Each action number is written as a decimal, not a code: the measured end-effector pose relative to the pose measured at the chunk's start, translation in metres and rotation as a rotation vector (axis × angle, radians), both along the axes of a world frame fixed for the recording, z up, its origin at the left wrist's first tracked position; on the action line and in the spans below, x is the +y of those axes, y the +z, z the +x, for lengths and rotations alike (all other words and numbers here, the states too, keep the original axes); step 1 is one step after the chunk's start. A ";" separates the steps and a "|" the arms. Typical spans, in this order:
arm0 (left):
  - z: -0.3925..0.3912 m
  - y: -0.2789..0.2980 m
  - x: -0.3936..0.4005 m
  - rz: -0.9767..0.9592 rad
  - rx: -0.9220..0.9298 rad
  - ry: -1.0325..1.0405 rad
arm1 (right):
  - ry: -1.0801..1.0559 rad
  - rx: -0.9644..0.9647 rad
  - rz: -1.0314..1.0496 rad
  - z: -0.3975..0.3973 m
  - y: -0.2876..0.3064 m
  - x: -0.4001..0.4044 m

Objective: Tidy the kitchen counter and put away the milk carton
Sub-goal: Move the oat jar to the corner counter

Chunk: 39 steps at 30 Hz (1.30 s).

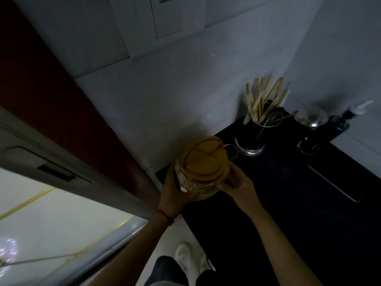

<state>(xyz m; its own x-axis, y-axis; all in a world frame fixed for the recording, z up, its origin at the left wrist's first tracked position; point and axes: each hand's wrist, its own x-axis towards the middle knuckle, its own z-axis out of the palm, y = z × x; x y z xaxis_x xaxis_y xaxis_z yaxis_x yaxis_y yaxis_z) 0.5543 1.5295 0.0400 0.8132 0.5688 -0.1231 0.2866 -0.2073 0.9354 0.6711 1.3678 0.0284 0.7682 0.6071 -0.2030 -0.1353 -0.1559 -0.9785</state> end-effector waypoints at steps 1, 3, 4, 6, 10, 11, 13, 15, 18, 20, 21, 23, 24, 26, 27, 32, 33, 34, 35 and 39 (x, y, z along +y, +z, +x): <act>-0.001 -0.002 -0.003 -0.001 -0.002 0.022 | -0.014 -0.006 -0.012 -0.002 -0.004 0.000; -0.005 -0.006 -0.011 -0.022 0.014 0.077 | -0.044 -0.001 -0.023 -0.006 -0.012 0.001; -0.006 -0.008 -0.016 -0.037 0.031 0.112 | -0.057 -0.002 -0.027 -0.008 -0.015 0.001; -0.004 -0.013 -0.025 -0.055 0.057 0.180 | -0.074 -0.002 -0.035 -0.010 -0.017 0.003; 0.006 -0.010 -0.030 -0.059 0.075 0.247 | -0.046 -0.032 -0.046 -0.001 -0.013 0.010; 0.010 -0.009 -0.028 -0.062 0.074 0.256 | -0.044 -0.035 -0.040 0.003 -0.012 0.013; 0.015 -0.007 -0.026 -0.056 0.082 0.267 | -0.048 -0.048 -0.026 0.008 -0.009 0.018; 0.017 -0.007 -0.026 -0.064 0.090 0.277 | -0.058 -0.059 -0.029 0.011 -0.009 0.021; 0.014 -0.007 -0.028 -0.115 0.093 0.280 | -0.066 -0.055 -0.051 0.009 -0.011 0.021; 0.012 -0.007 -0.027 -0.127 0.088 0.256 | -0.095 -0.039 -0.063 0.003 -0.014 0.019; 0.012 -0.007 -0.026 -0.136 0.079 0.242 | -0.112 -0.027 -0.076 0.000 -0.015 0.018; 0.008 -0.007 -0.022 -0.157 0.091 0.225 | -0.138 0.007 -0.112 -0.007 -0.017 0.015; 0.004 -0.005 -0.021 -0.173 0.110 0.217 | -0.154 0.029 -0.133 -0.012 -0.018 0.012; -0.007 -0.007 -0.018 -0.160 0.146 0.193 | -0.199 0.063 -0.179 -0.022 -0.020 0.004; -0.013 -0.010 -0.016 -0.143 0.156 0.172 | -0.239 0.077 -0.195 -0.028 -0.022 -0.002; -0.031 -0.023 -0.015 -0.094 0.205 -0.027 | -0.505 0.153 -0.216 -0.068 -0.026 -0.043; -0.032 -0.023 -0.016 -0.082 0.213 -0.095 | -0.585 0.160 -0.214 -0.078 -0.027 -0.051; -0.032 -0.024 -0.018 -0.072 0.217 -0.174 | -0.679 0.165 -0.189 -0.091 -0.027 -0.059; -0.033 -0.027 -0.020 -0.063 0.210 -0.254 | -0.776 0.173 -0.157 -0.105 -0.026 -0.066; -0.024 -0.014 -0.027 -0.143 0.234 -0.516 | -1.109 0.184 -0.119 -0.169 -0.017 -0.089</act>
